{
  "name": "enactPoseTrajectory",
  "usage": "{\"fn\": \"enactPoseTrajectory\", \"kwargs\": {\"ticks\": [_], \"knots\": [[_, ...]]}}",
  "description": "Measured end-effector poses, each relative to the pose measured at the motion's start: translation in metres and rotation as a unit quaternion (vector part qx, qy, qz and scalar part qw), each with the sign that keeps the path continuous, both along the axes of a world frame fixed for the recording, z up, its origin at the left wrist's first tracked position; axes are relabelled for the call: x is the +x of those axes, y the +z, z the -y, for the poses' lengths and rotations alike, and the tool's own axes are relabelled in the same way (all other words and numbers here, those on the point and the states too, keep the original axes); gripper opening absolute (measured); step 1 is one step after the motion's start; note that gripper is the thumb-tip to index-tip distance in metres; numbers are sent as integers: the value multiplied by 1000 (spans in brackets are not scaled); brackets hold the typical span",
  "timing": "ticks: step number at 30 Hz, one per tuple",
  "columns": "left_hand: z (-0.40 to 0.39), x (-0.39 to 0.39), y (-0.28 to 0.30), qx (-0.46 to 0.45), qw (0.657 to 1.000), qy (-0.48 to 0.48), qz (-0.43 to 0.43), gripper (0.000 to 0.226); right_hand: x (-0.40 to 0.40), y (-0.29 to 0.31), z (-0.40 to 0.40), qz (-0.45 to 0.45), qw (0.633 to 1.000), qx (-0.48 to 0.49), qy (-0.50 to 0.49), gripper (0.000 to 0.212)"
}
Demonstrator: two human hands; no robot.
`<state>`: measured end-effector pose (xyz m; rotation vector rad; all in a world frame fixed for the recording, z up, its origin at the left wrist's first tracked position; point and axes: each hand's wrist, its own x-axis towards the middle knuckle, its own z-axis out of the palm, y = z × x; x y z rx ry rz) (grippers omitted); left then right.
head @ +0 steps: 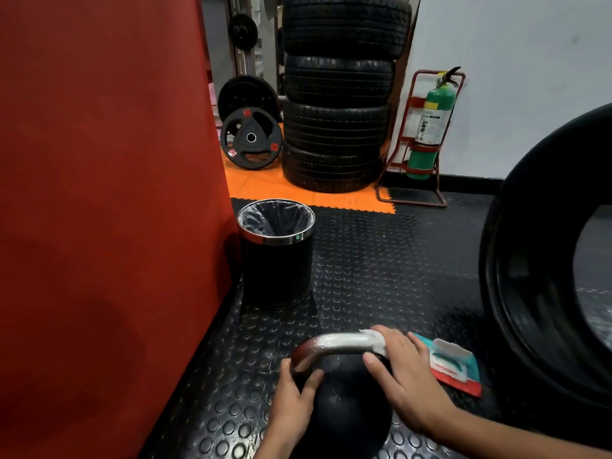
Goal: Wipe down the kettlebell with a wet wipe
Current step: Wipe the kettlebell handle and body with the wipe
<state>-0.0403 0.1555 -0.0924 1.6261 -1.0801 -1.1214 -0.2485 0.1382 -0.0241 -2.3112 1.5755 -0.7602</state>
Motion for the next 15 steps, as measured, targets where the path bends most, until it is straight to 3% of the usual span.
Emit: {"fn": "enactPoseTrajectory", "kwargs": {"ticks": [3, 8, 12, 15], "knots": [[2, 1, -2, 0, 1000, -1, 6, 29, 11, 5, 3, 13, 1000, 16, -16, 66], [10, 3, -3, -14, 999, -2, 32, 25, 14, 4, 3, -57, 998, -28, 32, 68], [15, 5, -1, -6, 999, -6, 51, 24, 17, 3, 10, -42, 998, -34, 18, 49], [17, 6, 2, -4, 998, -9, 63, 25, 18, -1, 15, -48, 998, -36, 19, 46]]}}
